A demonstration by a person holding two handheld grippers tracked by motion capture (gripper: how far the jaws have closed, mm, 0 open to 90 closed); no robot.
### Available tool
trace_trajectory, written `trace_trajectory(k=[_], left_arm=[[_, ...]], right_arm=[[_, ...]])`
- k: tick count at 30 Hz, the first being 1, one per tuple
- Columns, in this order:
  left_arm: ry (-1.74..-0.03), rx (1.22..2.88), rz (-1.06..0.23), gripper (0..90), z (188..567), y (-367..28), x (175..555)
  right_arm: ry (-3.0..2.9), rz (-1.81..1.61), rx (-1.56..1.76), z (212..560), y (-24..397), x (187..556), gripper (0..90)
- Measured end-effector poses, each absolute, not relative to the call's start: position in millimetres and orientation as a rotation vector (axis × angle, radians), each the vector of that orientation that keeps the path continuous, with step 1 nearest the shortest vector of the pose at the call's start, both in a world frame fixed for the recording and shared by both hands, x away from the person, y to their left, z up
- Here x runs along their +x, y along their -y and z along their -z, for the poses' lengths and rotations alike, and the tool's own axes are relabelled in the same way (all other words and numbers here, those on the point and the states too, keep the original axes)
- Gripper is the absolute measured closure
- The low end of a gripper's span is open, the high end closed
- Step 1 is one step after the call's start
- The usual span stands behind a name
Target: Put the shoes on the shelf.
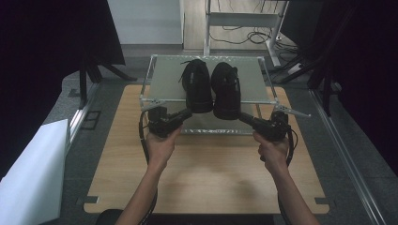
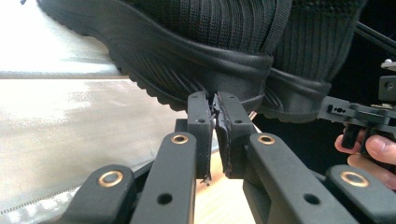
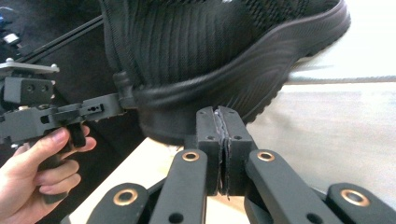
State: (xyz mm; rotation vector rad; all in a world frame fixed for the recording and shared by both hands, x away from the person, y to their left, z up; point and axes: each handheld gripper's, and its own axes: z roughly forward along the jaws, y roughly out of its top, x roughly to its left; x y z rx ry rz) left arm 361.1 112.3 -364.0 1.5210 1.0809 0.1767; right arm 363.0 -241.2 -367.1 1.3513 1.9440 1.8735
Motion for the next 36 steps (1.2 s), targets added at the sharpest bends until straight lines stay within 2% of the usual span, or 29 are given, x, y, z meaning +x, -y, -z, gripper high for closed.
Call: trace_trajectory(k=[7,17,33,36], left_arm=[[-1.107,1.492,-0.154,84.1,367.0,-118.0,369.7],[-1.104,1.493,-0.135,82.2,367.1,-117.8,369.8],[-1.116,1.492,-0.132,81.8,364.5,-116.1,378.0],[-1.127,1.479,-0.169,82.0,360.7,-119.5,380.1]], right_arm=[[-1.902,-1.892,1.392,369.0,235.7,371.8,89.0],[-2.006,-1.906,1.302,368.7,221.8,347.4,88.0],[-1.924,-1.788,1.381,370.1,211.0,375.2,90.0],[-1.917,-1.795,1.387,370.7,211.9,382.5,90.0]])
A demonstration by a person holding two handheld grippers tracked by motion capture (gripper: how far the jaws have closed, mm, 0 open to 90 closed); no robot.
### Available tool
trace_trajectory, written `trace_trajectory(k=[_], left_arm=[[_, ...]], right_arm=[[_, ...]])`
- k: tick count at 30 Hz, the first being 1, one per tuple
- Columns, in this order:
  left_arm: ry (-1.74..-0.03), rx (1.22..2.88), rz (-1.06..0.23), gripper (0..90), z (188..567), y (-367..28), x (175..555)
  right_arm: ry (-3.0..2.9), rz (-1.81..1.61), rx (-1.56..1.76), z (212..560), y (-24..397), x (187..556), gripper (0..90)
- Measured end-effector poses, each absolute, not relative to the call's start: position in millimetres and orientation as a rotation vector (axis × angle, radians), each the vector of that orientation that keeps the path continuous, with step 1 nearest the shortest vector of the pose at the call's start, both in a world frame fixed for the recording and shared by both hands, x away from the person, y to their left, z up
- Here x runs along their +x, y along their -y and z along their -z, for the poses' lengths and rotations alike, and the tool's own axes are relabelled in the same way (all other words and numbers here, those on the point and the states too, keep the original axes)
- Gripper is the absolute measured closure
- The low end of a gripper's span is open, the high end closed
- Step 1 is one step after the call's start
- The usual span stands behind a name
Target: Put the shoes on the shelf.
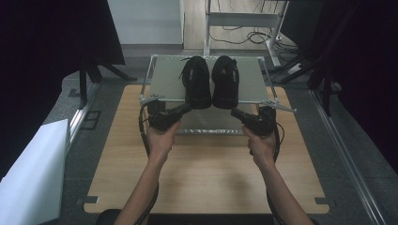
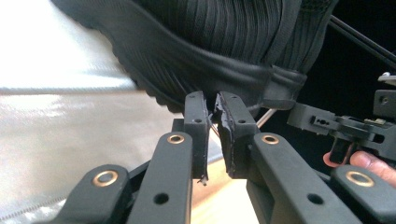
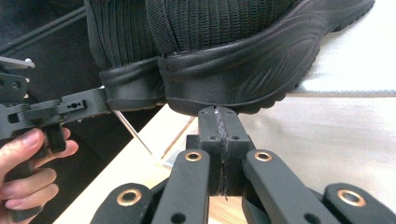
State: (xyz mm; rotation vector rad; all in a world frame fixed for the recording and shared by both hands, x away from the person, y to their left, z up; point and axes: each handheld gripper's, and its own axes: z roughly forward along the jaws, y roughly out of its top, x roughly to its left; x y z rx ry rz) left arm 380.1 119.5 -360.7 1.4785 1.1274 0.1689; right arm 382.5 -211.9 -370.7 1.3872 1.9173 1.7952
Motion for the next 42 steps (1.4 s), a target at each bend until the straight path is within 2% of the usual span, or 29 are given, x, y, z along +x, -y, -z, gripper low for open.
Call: trace_trajectory(k=[5,12,14,28,33,39,42], left_arm=[[-1.177,1.45,-0.209,83.8,356.2,-127.7,392.0],[-1.245,1.466,-0.255,86.9,353.4,-120.8,418.7],[-1.262,1.483,-0.265,89.4,351.5,-118.5,424.5],[-1.304,1.53,-0.301,90.0,343.0,-110.7,447.9],[-1.246,1.487,-0.242,89.5,344.5,-118.1,433.0],[-1.154,1.541,-0.222,84.1,344.6,-116.7,400.6],[-1.144,1.558,-0.231,85.5,345.4,-111.3,397.1]], right_arm=[[-1.832,-1.817,1.441,368.8,224.3,388.2,89.6],[-1.756,-1.734,1.537,368.2,227.9,418.0,87.3],[-1.757,-1.701,1.549,368.4,226.2,425.0,90.0],[-1.765,-1.684,1.594,369.0,224.2,446.3,90.0],[-1.789,-1.696,1.546,365.5,227.1,439.2,90.0],[-1.837,-1.828,1.476,359.8,226.7,409.7,89.6],[-1.873,-1.823,1.451,360.3,219.1,403.5,89.8]])
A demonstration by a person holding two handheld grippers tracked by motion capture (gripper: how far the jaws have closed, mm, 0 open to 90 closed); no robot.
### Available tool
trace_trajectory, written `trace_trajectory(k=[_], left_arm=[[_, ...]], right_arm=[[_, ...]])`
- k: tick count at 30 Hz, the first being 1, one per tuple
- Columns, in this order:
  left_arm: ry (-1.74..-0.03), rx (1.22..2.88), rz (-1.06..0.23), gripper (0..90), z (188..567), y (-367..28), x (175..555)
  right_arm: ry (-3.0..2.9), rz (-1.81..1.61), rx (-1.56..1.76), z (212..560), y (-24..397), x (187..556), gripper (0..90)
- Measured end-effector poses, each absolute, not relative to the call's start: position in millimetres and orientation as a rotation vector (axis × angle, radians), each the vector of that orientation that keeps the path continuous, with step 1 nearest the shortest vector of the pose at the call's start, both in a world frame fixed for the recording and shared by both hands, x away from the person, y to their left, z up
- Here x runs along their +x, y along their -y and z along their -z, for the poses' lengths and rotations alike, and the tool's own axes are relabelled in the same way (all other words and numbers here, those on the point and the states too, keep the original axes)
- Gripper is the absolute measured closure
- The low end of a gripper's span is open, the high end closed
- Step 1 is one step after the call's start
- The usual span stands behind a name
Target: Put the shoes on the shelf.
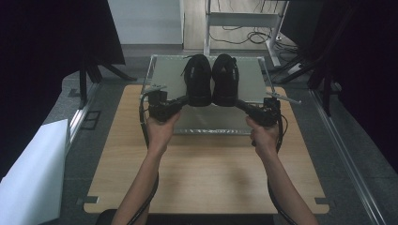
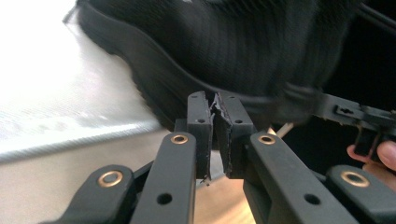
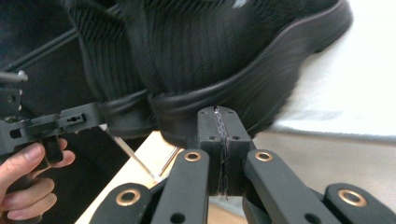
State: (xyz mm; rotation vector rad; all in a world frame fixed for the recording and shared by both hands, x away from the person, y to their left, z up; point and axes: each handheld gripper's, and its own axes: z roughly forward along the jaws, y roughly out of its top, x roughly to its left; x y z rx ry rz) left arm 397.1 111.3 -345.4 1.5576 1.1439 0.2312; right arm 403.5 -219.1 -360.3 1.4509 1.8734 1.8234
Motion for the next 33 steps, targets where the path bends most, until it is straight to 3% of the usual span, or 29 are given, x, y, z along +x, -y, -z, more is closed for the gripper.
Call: trace_trajectory(k=[20,33], left_arm=[[-1.25,1.501,-0.255,84.8,351.2,-115.6,438.1],[-1.351,1.547,-0.299,90.0,351.6,-100.7,463.3]], right_arm=[[-1.742,-1.783,1.572,369.2,226.8,435.1,88.0],[-1.722,-1.603,1.632,366.7,216.5,464.2,90.0]])
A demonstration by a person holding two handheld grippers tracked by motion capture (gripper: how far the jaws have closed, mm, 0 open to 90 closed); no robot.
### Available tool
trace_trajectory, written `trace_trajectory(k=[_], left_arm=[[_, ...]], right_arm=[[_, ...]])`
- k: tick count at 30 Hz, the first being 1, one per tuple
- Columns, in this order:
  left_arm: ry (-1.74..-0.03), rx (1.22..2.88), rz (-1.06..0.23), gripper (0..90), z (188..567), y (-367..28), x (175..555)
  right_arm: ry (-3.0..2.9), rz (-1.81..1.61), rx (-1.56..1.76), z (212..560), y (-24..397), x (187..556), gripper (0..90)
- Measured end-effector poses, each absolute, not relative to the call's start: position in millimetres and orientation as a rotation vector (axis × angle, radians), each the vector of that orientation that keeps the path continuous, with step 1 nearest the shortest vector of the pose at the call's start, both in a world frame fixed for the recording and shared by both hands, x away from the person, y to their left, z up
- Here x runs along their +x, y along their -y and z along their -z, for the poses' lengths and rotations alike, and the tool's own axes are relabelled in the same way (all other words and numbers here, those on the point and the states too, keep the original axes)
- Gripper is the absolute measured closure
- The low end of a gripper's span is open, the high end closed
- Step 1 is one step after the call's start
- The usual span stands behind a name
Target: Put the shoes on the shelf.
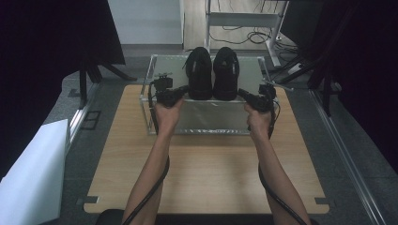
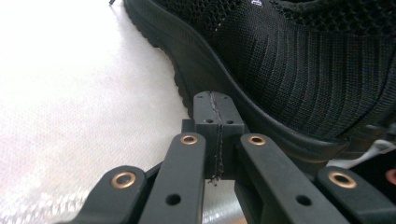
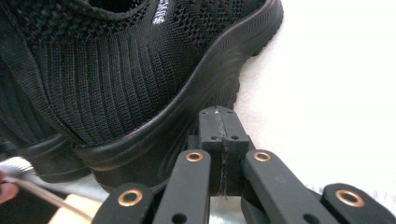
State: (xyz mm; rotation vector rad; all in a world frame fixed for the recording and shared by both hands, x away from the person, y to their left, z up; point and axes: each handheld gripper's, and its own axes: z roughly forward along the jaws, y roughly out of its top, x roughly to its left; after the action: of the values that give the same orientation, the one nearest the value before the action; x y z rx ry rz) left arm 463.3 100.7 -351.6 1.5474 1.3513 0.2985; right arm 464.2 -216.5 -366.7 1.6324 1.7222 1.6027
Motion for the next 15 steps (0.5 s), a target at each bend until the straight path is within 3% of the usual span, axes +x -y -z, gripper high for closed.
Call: trace_trajectory(k=[6,8,15], left_arm=[[-1.311,1.53,-0.29,89.5,353.4,-105.9,460.5],[-1.276,1.526,-0.324,77.7,351.8,-106.9,452.4],[-1.204,1.53,-0.379,56.9,356.6,-116.2,419.6]], right_arm=[[-1.732,-1.632,1.626,368.8,221.3,467.3,90.0],[-1.743,-1.681,1.606,367.1,223.1,462.8,86.7],[-1.818,-1.731,1.454,362.4,231.7,437.6,67.9]])
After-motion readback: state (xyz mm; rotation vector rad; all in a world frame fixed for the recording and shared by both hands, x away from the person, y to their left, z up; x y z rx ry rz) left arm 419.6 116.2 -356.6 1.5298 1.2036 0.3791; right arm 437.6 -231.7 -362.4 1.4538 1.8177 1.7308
